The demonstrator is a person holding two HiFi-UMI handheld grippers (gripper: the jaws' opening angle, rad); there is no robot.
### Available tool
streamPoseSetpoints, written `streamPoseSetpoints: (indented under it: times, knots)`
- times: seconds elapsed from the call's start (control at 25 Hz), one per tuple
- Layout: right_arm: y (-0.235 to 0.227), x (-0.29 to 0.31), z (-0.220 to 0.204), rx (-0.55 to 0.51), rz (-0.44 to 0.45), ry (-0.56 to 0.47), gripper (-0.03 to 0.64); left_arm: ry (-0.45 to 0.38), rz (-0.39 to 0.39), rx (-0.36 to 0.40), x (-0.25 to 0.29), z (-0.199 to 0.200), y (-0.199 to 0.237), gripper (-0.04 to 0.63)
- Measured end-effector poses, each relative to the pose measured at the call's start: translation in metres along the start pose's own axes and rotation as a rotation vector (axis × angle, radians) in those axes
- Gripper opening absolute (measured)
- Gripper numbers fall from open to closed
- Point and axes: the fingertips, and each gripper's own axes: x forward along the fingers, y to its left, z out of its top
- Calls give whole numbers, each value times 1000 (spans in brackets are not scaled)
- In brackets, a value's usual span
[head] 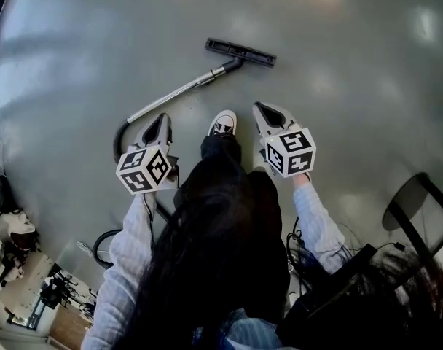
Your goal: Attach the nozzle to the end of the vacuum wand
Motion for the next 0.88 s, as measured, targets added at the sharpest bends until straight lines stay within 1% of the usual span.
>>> streamPoseSetpoints:
  times: [0.08, 0.12, 0.16, 0.28, 0.4, 0.44, 0.6, 0.68, 0.76, 0.88]
  knots:
    - [23, -31, 14, -4, 3, 23, 9, 3, 26, 42, -38, 15, -6, 9]
    - [35, -48, 24, -2, 0, 29, 9, 7, 28, 63, -59, 23, -12, 9]
    - [47, -68, 33, 5, -4, 31, 9, 13, 17, 68, -80, 30, -20, 9]
    - [75, -125, 57, 69, -9, 22, 9, 24, -29, 25, -135, 47, -54, 9]
    - [109, -173, 83, 157, 26, 5, 9, 9, -16, 34, -188, 67, -83, 9]
    - [123, -188, 92, 171, 39, 1, 9, 1, -20, 39, -206, 73, -95, 9]
    - [162, -240, 128, 156, 35, -33, 9, -39, -76, 42, -266, 92, -141, 9]
    - [181, -265, 148, 161, 33, -62, 9, -58, -91, 37, -294, 103, -161, 9]
    - [200, -294, 162, 161, 38, -85, 9, -80, -96, 15, -323, 110, -180, 9]
    - [220, -345, 171, 149, 45, -102, 9, -127, -86, -15, -362, 114, -212, 9]
